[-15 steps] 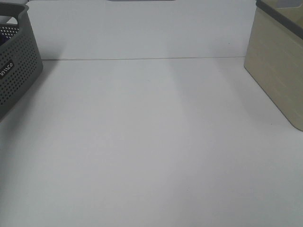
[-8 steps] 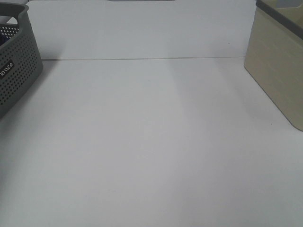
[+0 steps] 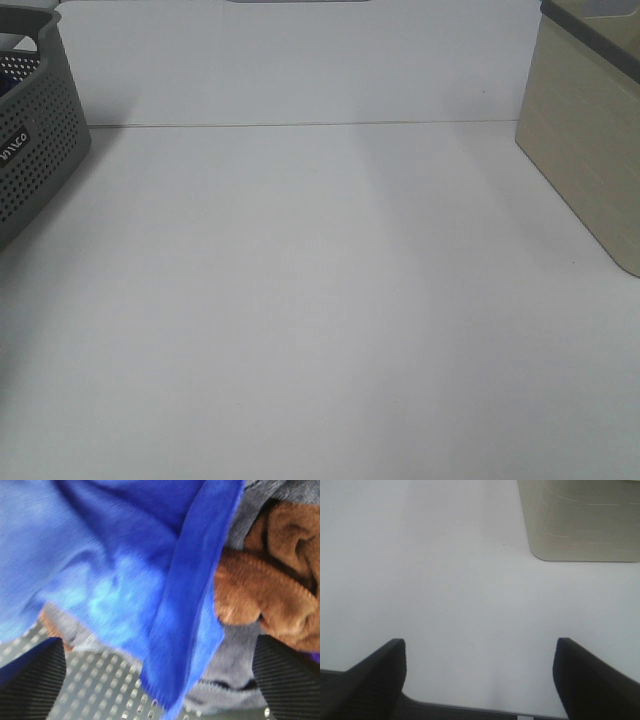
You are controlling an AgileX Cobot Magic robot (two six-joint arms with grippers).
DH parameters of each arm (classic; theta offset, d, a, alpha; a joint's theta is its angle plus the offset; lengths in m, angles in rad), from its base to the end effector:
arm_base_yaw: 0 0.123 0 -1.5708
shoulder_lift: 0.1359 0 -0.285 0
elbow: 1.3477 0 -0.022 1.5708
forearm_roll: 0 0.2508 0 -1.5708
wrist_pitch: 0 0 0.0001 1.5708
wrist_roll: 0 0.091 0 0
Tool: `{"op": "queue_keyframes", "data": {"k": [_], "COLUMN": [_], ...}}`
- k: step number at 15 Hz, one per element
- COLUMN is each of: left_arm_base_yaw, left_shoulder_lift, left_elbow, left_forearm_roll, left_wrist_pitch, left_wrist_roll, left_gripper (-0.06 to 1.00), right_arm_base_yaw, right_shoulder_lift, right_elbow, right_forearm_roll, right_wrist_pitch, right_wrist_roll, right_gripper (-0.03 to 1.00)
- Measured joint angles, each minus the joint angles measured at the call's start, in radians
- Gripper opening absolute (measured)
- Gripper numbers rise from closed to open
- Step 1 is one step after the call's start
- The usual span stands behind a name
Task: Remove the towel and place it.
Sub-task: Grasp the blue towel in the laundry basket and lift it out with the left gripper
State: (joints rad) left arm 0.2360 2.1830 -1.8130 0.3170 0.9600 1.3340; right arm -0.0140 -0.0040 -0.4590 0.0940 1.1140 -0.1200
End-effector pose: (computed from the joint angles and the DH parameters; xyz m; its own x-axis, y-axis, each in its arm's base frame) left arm 0.4526 0.1328 0.2004 -0.3577 0.9071 0.2218 0.8956 0.2659 0.3567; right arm -0.0035 0.0077 0.2620 -0.5267 -0.0707 -0.8471 -0.0989 0.9949 -0.0216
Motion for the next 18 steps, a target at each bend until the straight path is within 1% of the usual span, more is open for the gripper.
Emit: {"op": "queue_keyframes", "data": {"k": [2,3,4,5,7,8,9,10,13,16,18], "left_arm_base_yaw": [0.000,0.000,0.000,0.000,0.002,0.003,0.003,0.003,0.003,-0.003,-0.029], "left_shoulder_lift": [0.035,0.037,0.037,0.037,0.037,0.037,0.037,0.036,0.014,-0.025,-0.101], "left_elbow": [0.000,0.000,0.000,0.000,0.000,0.000,0.000,0.000,0.000,0.000,0.000], "left_forearm_roll": [0.007,0.008,0.010,0.013,0.027,0.042,0.053,0.068,0.074,0.073,0.073], "left_wrist_pitch": [-0.018,-0.020,-0.021,-0.021,-0.017,-0.015,-0.015,-0.015,-0.014,-0.007,0.009], "left_wrist_roll": [0.000,0.000,0.000,-0.002,-0.003,-0.006,-0.015,-0.039,-0.132,-0.168,-0.181], "left_gripper": [0.84,0.81,0.73,0.60,0.25,0.18,0.04,0.00,0.00,0.00,0.00], "right_arm_base_yaw": [0.000,0.000,0.000,0.000,0.000,0.000,0.000,0.000,0.000,0.000,0.000], "right_shoulder_lift": [0.000,0.000,0.000,0.000,0.000,0.000,0.000,0.000,0.000,0.000,0.000], "right_elbow": [0.000,0.000,0.000,0.000,0.000,0.000,0.000,0.000,0.000,0.000,0.000], "right_forearm_roll": [0.000,0.000,0.000,0.000,0.000,0.000,0.000,0.000,0.000,0.000,0.000], "right_wrist_pitch": [0.000,0.000,0.000,0.000,0.000,0.000,0.000,0.000,0.000,0.000,0.000], "right_wrist_roll": [0.000,0.000,0.000,0.000,0.000,0.000,0.000,0.000,0.000,0.000,0.000], "right_gripper": [0.79,0.79,0.79,0.79,0.79,0.79,0.79,0.79,0.79,0.79,0.79]}}
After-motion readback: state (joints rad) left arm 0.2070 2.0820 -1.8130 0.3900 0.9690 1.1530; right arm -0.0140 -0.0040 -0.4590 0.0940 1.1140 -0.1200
